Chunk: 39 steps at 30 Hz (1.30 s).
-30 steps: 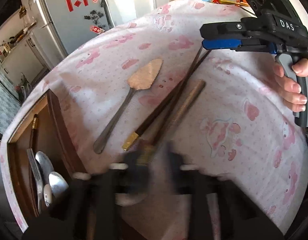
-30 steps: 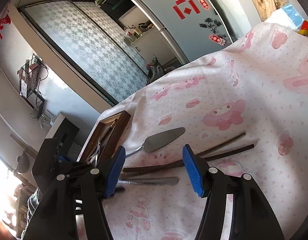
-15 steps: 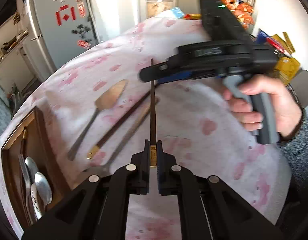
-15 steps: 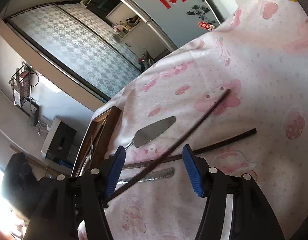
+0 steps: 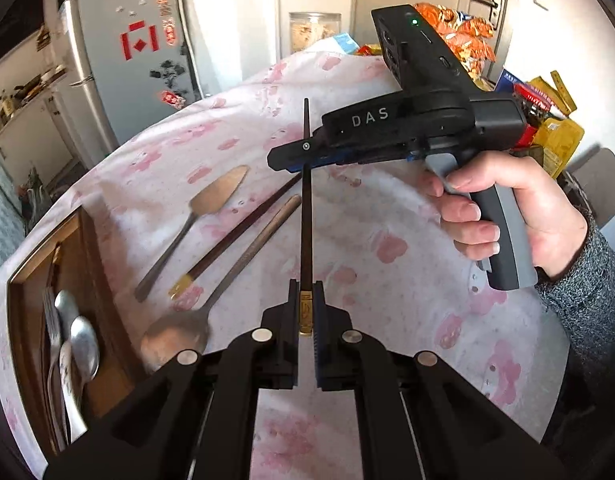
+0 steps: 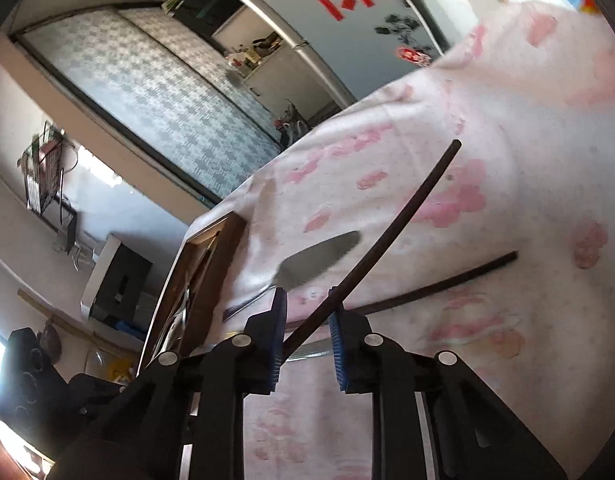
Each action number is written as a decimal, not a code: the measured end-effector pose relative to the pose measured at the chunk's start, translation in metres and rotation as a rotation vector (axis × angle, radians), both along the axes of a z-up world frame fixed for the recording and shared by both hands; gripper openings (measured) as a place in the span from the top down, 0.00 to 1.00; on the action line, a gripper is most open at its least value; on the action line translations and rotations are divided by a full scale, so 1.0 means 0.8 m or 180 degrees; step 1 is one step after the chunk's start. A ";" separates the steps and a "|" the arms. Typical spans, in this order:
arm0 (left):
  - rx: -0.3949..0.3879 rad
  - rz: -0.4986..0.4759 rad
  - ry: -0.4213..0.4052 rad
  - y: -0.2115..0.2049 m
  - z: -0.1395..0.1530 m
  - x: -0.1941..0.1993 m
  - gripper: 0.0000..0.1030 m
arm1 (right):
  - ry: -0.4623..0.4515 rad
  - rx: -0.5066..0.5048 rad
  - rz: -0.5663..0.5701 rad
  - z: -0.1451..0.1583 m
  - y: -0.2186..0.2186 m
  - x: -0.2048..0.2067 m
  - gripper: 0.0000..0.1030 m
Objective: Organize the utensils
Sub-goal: 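Carry the second chopstick into the tray and open the right gripper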
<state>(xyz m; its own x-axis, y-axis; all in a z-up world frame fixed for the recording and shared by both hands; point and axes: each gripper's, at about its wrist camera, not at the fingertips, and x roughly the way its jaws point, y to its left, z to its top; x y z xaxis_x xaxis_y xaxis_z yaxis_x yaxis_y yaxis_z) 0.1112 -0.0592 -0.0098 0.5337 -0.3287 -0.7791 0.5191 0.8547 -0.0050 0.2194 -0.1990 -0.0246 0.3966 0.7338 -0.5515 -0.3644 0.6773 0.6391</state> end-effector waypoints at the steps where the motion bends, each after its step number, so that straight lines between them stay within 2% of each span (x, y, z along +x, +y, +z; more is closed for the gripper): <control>1: -0.0003 0.0030 -0.0016 0.008 0.002 -0.007 0.93 | -0.0007 -0.0013 0.0025 0.003 0.008 -0.002 0.80; 5: 0.0033 0.0220 -0.0098 0.056 0.011 -0.038 0.93 | -0.0059 -0.0048 0.0207 0.019 0.071 -0.014 0.80; 10: 0.0087 0.0586 -0.0179 0.129 0.021 -0.068 0.93 | -0.0137 -0.0106 0.0521 0.036 0.176 -0.019 0.80; 14: 0.0230 0.0844 -0.0202 0.174 0.015 -0.074 0.93 | -0.0091 -0.0180 0.0648 0.028 0.244 -0.015 0.80; 17: 0.0247 0.1008 -0.0206 0.201 0.007 -0.070 0.93 | -0.0047 -0.0290 0.0675 0.021 0.284 -0.008 0.79; 20: 0.0215 0.1158 -0.0214 0.219 0.003 -0.063 0.93 | -0.0014 -0.0308 0.0700 0.020 0.304 -0.008 0.76; 25: 0.0180 0.1215 -0.0200 0.234 -0.003 -0.051 0.93 | -0.0088 -0.0418 0.0761 0.019 0.316 -0.020 0.71; 27: 0.0236 0.1198 -0.0222 0.230 -0.005 -0.048 0.93 | -0.0094 -0.0420 0.0741 0.021 0.309 -0.025 0.65; 29: 0.0337 0.1179 -0.0257 0.226 -0.006 -0.048 0.93 | -0.0161 -0.0369 0.0705 0.030 0.293 -0.033 0.47; 31: 0.0478 0.1186 -0.0346 0.223 -0.009 -0.047 0.91 | -0.0214 -0.0335 0.0693 0.037 0.280 -0.038 0.42; 32: 0.0496 0.1183 -0.0346 0.221 -0.009 -0.046 0.85 | -0.0265 -0.0331 0.0705 0.041 0.270 -0.042 0.41; 33: 0.0559 0.1185 -0.0363 0.219 -0.011 -0.045 0.60 | -0.0331 -0.0343 0.0721 0.044 0.259 -0.047 0.40; 35: 0.0715 0.1197 -0.0518 0.215 -0.009 -0.050 0.34 | -0.0424 -0.0392 0.0716 0.047 0.236 -0.053 0.37; 37: 0.0748 0.1110 -0.0574 0.213 -0.004 -0.057 0.30 | -0.0494 -0.0417 0.0664 0.047 0.198 -0.058 0.34; 39: 0.0755 0.1092 -0.0637 0.216 0.005 -0.062 0.18 | -0.0541 -0.0432 0.0600 0.047 0.168 -0.059 0.29</control>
<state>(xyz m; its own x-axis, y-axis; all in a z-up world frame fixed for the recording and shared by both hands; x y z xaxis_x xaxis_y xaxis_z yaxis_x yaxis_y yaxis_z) 0.0618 0.1135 -0.0057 0.7281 0.0681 -0.6821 0.1768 0.9427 0.2829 0.1722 -0.0649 0.0129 0.3554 0.7275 -0.5869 -0.5863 0.6625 0.4662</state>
